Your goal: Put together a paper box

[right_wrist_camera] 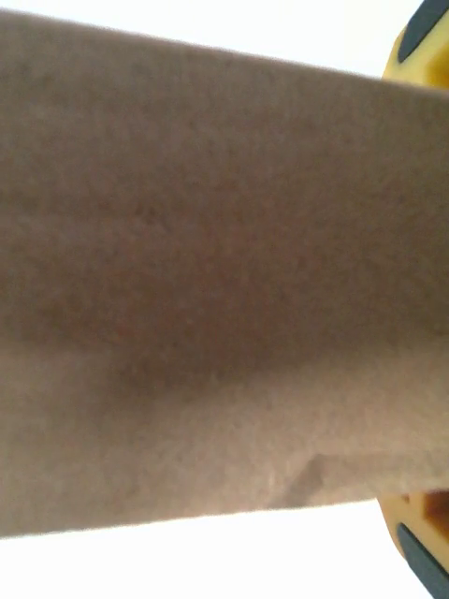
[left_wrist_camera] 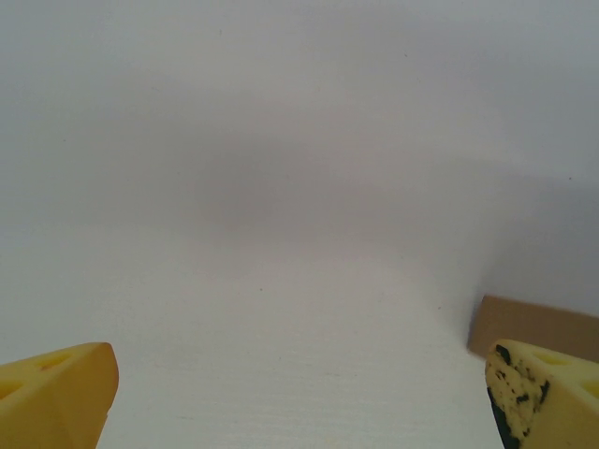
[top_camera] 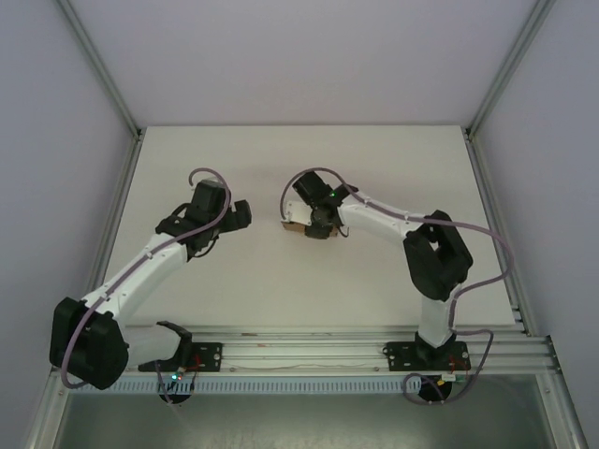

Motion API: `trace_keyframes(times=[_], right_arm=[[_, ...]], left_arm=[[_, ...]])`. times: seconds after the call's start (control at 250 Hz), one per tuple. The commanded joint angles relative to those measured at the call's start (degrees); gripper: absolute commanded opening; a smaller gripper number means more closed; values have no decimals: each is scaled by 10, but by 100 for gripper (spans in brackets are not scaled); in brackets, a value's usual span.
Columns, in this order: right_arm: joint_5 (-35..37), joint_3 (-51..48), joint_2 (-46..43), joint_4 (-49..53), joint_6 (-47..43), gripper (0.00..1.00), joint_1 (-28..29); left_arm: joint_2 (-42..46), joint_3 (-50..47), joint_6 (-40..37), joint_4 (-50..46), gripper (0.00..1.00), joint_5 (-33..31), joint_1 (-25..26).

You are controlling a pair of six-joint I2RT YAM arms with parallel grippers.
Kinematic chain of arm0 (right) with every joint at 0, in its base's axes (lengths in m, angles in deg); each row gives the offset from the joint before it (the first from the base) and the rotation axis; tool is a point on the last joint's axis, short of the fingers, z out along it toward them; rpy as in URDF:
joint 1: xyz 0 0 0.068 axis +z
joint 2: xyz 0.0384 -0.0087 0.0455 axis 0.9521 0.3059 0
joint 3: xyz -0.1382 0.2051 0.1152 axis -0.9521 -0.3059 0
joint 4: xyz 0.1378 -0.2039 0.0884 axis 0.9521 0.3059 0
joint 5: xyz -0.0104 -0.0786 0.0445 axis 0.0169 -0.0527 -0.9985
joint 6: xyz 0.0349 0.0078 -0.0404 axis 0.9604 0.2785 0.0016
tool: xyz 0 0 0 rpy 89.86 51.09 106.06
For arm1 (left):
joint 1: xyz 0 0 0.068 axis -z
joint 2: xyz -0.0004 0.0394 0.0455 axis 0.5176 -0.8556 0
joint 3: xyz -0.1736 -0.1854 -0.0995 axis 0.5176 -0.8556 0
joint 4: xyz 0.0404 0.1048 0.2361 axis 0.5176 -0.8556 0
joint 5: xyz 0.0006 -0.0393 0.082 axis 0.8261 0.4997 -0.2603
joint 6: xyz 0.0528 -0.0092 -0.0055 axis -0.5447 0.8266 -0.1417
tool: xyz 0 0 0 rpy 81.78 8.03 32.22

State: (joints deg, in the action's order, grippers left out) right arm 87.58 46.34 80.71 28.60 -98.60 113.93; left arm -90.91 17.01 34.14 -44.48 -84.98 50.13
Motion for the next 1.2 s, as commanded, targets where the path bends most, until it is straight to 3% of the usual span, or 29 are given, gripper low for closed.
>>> trace_keyframes(times=[0.0, 0.056, 0.188, 0.352, 0.556, 0.712, 0.807, 0.879, 1.003, 1.111, 1.199], right_arm=[[148, -41, -14, -131, -69, 44, 10], [151, -44, -10, -122, -75, 48, 10], [114, -65, -29, -82, -53, 80, 19], [99, -132, -97, -73, -8, 100, 52], [73, -188, -197, -32, 102, 100, 82], [90, -261, -309, -102, 163, 100, 68], [110, -312, -379, -184, 237, 100, 3], [83, -337, -420, -236, 341, 100, -96], [45, -428, -468, -369, 477, 100, -257], [42, -522, -473, -513, 520, 100, -332], [-2, -573, -453, -609, 544, 100, -374]], left_arm=[[19, -14, 6, -14, 100, -23, -7], [24, -18, 8, -13, 100, -24, -8], [34, -24, 9, -14, 100, -27, -7], [42, -20, 9, -9, 100, -29, -8], [48, -9, -5, -12, 100, -48, -7], [49, -30, -12, 37, 100, -108, -10], [47, -68, -32, 114, 100, -163, -31], [43, -113, -64, 207, 100, -217, -52], [22, -209, -139, 422, 100, -235, -103], [-1, -233, -150, 493, 100, -149, -164], [-24, -255, -194, 562, 100, -134, -170]])
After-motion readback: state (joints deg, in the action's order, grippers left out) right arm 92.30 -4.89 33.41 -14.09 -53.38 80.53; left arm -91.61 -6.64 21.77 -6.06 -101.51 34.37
